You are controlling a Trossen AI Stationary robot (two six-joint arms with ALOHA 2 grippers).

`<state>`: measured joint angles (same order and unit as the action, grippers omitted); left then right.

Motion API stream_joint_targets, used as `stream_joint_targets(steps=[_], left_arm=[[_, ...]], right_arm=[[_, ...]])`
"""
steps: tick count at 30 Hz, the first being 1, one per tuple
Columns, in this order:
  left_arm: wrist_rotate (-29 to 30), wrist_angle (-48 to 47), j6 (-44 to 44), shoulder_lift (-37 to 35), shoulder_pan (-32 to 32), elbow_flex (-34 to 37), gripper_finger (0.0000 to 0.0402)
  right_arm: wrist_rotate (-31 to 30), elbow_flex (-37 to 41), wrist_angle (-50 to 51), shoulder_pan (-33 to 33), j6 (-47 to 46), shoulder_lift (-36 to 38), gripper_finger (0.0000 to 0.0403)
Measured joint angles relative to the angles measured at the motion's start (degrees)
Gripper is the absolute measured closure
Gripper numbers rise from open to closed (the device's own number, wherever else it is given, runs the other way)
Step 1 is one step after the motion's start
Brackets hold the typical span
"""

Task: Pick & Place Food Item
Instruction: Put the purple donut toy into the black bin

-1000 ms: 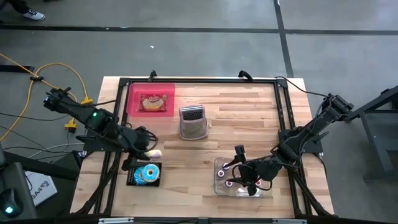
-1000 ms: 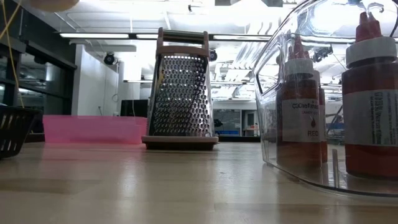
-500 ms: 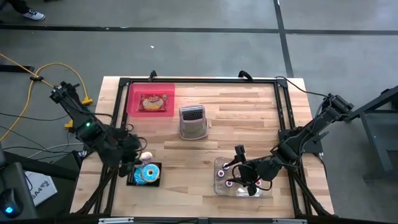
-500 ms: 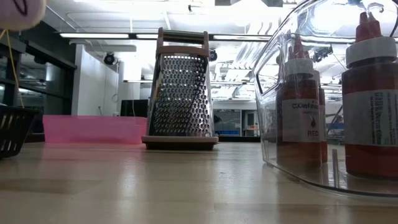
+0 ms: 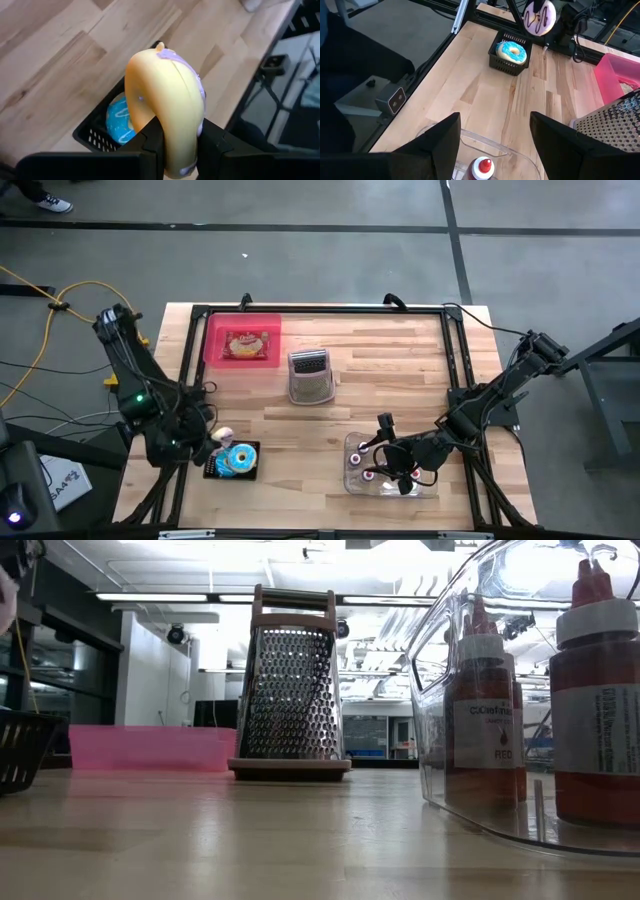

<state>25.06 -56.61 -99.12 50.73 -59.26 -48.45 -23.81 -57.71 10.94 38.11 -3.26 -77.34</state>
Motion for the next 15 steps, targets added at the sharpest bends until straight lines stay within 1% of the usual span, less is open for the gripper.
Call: stream_joint_targets(steps=[3, 8, 15], left_arm=[[2.61, 0.09, -5.54, 1.21, -2.95, 1.42, 0.0333], [5.36, 1.89, -15.17, 2.78, -7.47, 3.28, 0.0333], [7.09, 2.89, -24.22, 5.47, -10.92, 4.9, 0.0333]], right_arm=[[0.0, 0.0, 0.01, 0.0, 0.01, 0.0, 0.0176], [0.0, 0.0, 0.0, 0.0, 0.0, 0.0, 0.0176], [0.0, 0.0, 0.0, -0.01, -0.01, 0.0, 0.0176]])
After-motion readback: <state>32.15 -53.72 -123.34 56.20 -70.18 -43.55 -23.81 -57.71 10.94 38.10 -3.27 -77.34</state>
